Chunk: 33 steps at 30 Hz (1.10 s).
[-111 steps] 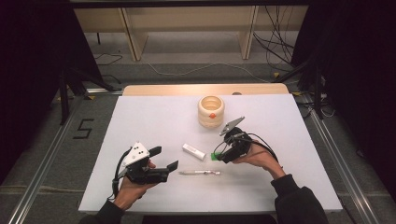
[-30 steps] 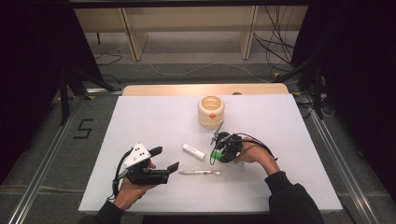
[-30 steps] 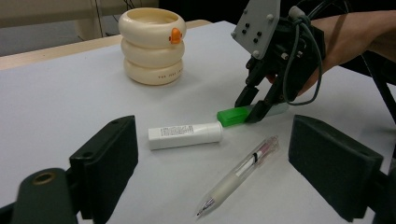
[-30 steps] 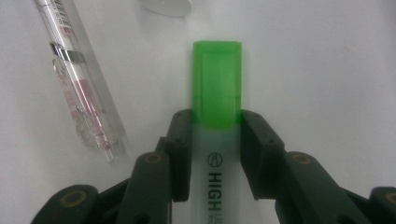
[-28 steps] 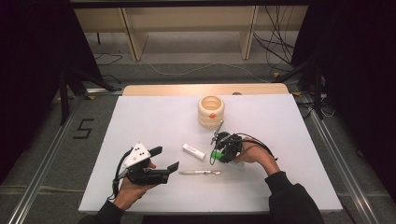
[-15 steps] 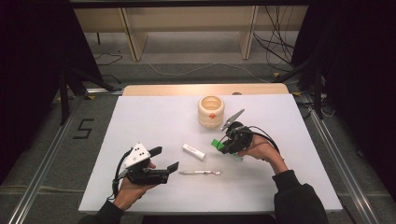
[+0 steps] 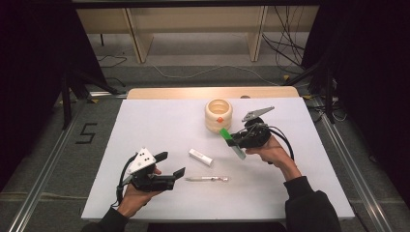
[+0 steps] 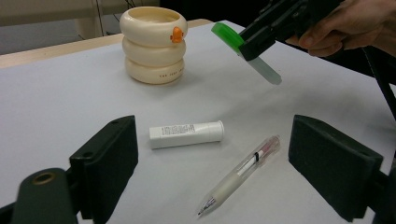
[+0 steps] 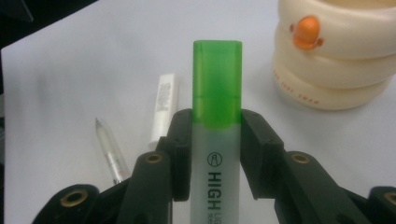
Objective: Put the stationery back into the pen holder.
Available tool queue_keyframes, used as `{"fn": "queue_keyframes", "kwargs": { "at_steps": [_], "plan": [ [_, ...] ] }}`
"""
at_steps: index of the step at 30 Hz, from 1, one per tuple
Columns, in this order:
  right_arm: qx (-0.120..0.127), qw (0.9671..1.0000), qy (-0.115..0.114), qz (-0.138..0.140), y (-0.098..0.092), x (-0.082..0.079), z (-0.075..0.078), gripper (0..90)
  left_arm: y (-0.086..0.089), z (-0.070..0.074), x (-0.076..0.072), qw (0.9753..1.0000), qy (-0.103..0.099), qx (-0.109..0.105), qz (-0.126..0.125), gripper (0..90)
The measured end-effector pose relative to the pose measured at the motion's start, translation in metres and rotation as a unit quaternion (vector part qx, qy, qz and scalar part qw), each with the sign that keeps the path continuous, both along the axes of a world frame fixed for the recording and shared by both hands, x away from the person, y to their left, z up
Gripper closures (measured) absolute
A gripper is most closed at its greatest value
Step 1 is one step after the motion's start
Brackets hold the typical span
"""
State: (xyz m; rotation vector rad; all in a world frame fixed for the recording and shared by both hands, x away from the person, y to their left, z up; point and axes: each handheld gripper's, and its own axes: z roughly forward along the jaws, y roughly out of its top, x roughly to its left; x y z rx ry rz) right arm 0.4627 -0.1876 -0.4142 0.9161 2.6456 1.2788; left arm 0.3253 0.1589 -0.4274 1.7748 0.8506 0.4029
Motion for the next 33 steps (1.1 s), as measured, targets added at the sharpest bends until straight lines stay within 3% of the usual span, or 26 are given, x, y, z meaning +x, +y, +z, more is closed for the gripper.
{"fn": "queue_keyframes", "kwargs": {
  "at_steps": [6,12,20,24,33],
  "plan": [
    [0.019,0.9994,-0.015,-0.026,-0.001,-0.001,0.002,67.2,-0.001,0.0,0.0,1.0,0.001,-0.001,0.0,15.4],
    [0.057,0.9967,-0.03,-0.049,-0.001,-0.002,0.003,67.2,0.0,0.0,0.0,1.0,0.0,0.0,-0.001,15.3],
    [0.07,0.9934,-0.049,-0.076,-0.001,-0.003,0.006,67.2,-0.001,0.0,0.0,1.0,0.001,0.0,-0.001,15.4],
    [0.083,0.9901,-0.067,-0.091,-0.001,-0.004,0.01,67.2,-0.001,0.0,0.0,1.0,0.0,0.003,-0.002,15.4],
    [0.113,0.978,-0.112,-0.135,-0.001,-0.004,0.02,67.2,-0.001,-0.002,0.0,1.0,0.0,0.004,0.002,15.3]
  ]
}}
